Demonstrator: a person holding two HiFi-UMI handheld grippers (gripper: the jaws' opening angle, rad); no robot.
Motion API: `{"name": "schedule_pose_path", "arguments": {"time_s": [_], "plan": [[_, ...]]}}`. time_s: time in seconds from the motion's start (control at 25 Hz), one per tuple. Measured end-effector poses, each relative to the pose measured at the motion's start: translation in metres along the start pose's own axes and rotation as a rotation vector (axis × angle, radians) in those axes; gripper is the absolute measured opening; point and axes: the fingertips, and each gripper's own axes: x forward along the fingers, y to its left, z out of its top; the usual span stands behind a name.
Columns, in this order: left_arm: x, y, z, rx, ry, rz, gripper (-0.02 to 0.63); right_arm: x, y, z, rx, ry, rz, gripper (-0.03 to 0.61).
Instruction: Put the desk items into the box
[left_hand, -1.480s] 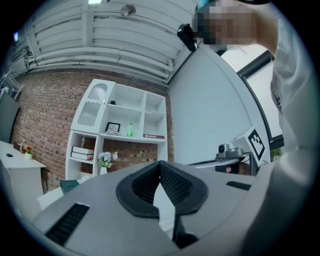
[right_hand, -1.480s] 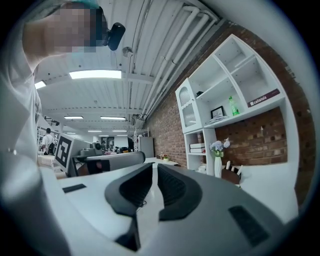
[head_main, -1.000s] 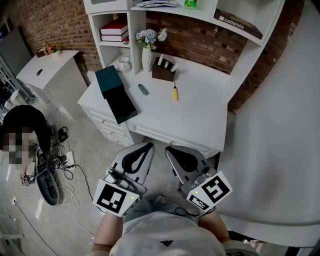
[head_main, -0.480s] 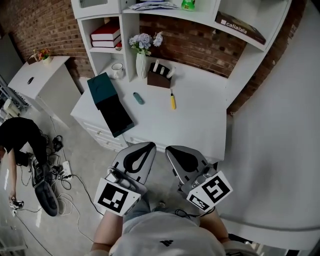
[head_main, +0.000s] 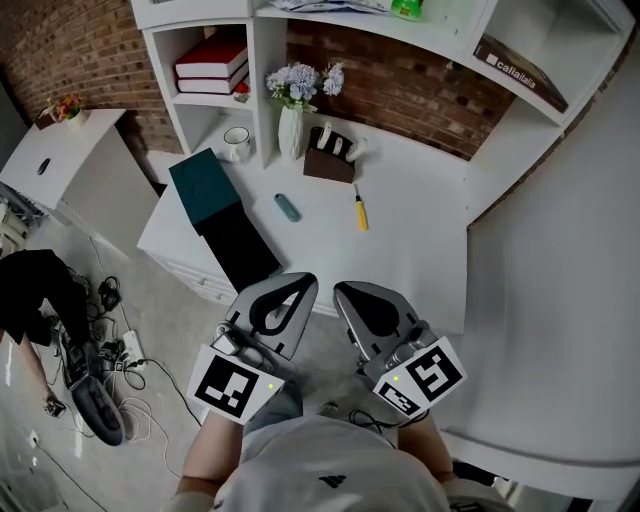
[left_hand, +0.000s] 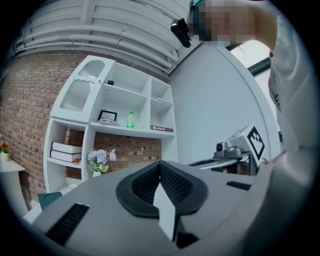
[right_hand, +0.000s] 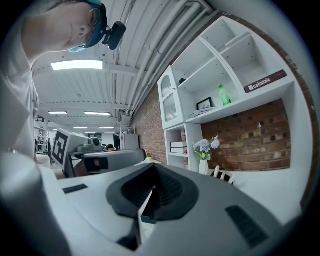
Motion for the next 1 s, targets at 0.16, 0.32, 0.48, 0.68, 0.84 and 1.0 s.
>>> {"name": "schedule_pose_path", "arguments": {"time_s": [0.16,0.32,0.48,0.68,0.84,1.0], "plan": [[0.002,0.033,-0.001,-0.014,0.005,-0.021,0.012,0.032,-0.004,0.002,0.004,0.005,-0.024,0.008],[0.005,0.063,-0.004,-0.02,0.009,-0.037,0.012,0.059,-0.009,0.0,0.015,0.013,-0.049,0.008],[0.006,0.088,-0.007,-0.026,0.013,-0.049,0.012,0.081,-0.011,-0.003,0.026,0.018,-0.072,0.008],[0.007,0.112,-0.017,-0.033,0.034,-0.077,0.012,0.103,-0.015,-0.007,0.036,0.027,-0.108,0.008],[0.01,0.128,-0.025,-0.039,0.046,-0.089,0.012,0.115,-0.019,-0.01,0.027,0.039,-0.138,0.008],[0.016,0.14,-0.03,-0.069,0.038,-0.082,0.012,0.125,-0.025,-0.013,0.038,0.052,-0.15,0.008]]}}
